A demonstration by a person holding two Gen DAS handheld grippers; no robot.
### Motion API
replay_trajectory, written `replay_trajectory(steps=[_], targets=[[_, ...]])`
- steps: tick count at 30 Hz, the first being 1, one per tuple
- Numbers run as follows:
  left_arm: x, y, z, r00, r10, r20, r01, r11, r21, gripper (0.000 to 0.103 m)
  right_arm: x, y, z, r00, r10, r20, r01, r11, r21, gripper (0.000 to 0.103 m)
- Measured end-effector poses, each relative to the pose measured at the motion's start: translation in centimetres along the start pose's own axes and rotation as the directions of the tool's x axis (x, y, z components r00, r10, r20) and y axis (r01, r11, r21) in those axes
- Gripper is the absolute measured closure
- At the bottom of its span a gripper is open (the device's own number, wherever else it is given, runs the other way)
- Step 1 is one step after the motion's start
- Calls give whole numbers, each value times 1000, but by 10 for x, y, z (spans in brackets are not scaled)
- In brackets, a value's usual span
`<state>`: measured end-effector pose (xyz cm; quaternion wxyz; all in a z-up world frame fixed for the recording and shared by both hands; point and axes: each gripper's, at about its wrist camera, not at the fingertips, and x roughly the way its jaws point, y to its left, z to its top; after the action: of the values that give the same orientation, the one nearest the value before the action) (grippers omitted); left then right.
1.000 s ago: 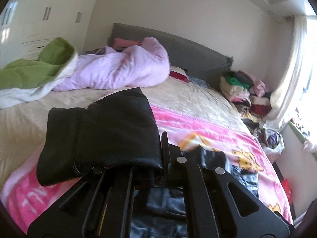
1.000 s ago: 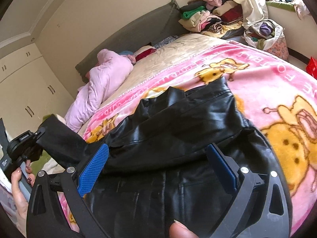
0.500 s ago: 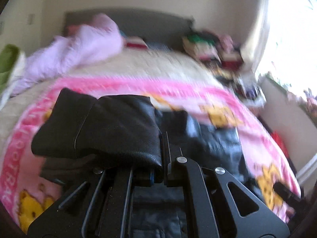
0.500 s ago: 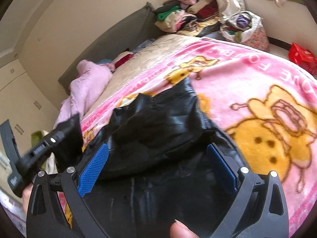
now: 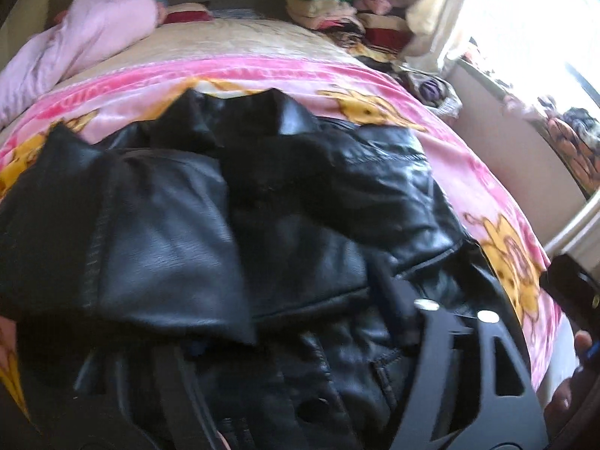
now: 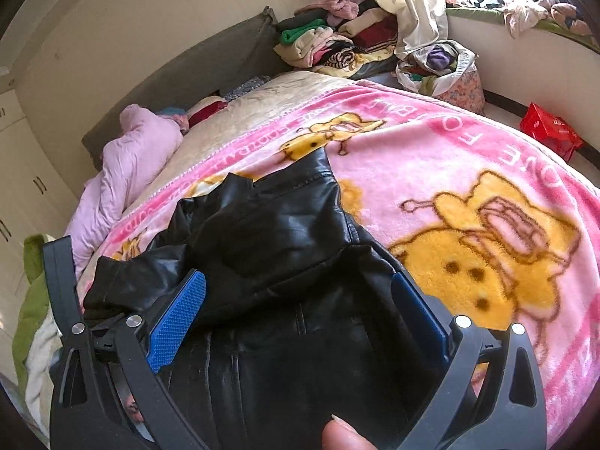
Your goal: Fold large clothes
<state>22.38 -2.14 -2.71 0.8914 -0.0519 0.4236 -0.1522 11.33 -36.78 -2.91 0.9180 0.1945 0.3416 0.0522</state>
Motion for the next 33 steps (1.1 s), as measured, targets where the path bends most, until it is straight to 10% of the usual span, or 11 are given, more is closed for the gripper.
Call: replay_trajectory(steps=[13,20,24,33], targets=[[-31,-55,1,993,-39,107,14,974,228,10,-36,-58,23,989,-104,107,86,983,162,4],[30,-86,-13,995,61,-81,-26,924,380,10,-68,-93,35,970,-173,171,137,970,202,4],[27,-105,-28,990,140,-29,-105,853,511,9,-73,-108,38,964,-191,185,145,961,236,4],[-23,-103,-21,997,56,55,-75,885,460,9,-65,-112,49,982,-121,142,86,970,229,4]])
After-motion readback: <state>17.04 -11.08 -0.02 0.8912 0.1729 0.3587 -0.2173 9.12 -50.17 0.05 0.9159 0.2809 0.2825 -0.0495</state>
